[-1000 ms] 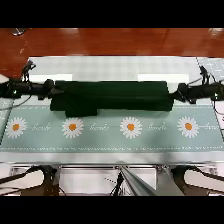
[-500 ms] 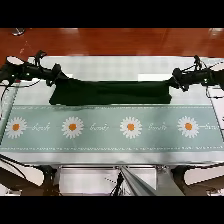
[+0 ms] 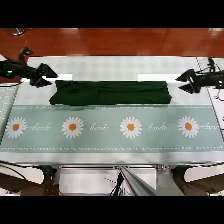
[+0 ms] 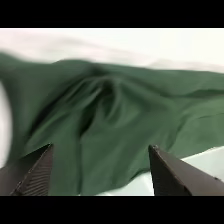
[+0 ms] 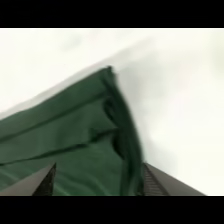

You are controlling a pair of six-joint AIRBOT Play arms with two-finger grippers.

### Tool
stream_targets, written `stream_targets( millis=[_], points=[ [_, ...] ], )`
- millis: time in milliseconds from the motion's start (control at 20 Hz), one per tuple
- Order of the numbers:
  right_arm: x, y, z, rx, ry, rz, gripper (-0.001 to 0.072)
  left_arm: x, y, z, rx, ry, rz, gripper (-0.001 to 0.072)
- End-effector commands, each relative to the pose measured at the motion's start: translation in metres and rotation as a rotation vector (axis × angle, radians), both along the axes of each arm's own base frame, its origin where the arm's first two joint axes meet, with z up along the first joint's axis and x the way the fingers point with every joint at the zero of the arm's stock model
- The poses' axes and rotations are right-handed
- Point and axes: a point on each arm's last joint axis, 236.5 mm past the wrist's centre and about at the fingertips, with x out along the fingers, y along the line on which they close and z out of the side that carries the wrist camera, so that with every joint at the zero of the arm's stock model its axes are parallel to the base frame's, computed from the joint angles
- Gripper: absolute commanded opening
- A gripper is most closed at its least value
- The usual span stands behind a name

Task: Fold the shirts.

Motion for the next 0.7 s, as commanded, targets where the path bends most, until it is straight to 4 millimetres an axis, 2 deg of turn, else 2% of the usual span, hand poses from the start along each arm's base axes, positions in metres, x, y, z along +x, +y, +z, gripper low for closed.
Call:
stream_targets(
  millis=[0, 100, 200, 300, 400, 500, 550, 600, 650],
  points=[
    [-0.019, -0.025, -0.017, -0.017, 0.043, -0.040, 0.0615, -0.012, 0.030, 0.036, 0.154, -0.190, 0.091, 0.0702],
    [-0.023, -0.015, -0.038, 0.002, 0.081, -0.027, 0.0615, -0.023, 0.017, 0.052, 0.201, -0.322, 0.124, 0.0702],
    [-0.020, 0.012, -0.049, 0.071, 0.092, 0.022, 0.0615, -0.037, -0.001, 0.056, 0.222, -0.380, 0.127, 0.0702],
    [-0.010, 0.043, -0.051, 0.134, 0.068, 0.065, 0.0615, -0.048, -0.023, 0.053, 0.211, -0.378, 0.082, 0.0702],
    [-0.005, 0.068, -0.059, 0.147, 0.068, 0.098, 0.0615, -0.049, -0.044, 0.050, 0.199, -0.376, 0.033, 0.0702],
    [-0.004, 0.089, -0.065, 0.158, 0.079, 0.127, 0.0615, -0.048, -0.062, 0.046, 0.194, -0.379, -0.005, 0.0702],
    [-0.004, 0.096, -0.066, 0.156, 0.081, 0.140, 0.0587, -0.048, -0.070, 0.043, 0.190, -0.374, -0.025, 0.0701],
    [-0.003, 0.101, -0.064, 0.159, 0.079, 0.147, 0.0373, -0.050, -0.079, 0.040, 0.183, -0.368, -0.044, 0.0699],
    [-0.003, 0.104, -0.057, 0.173, 0.071, 0.153, 0.0083, -0.051, -0.087, 0.039, 0.172, -0.363, -0.059, 0.0659]
  ],
)
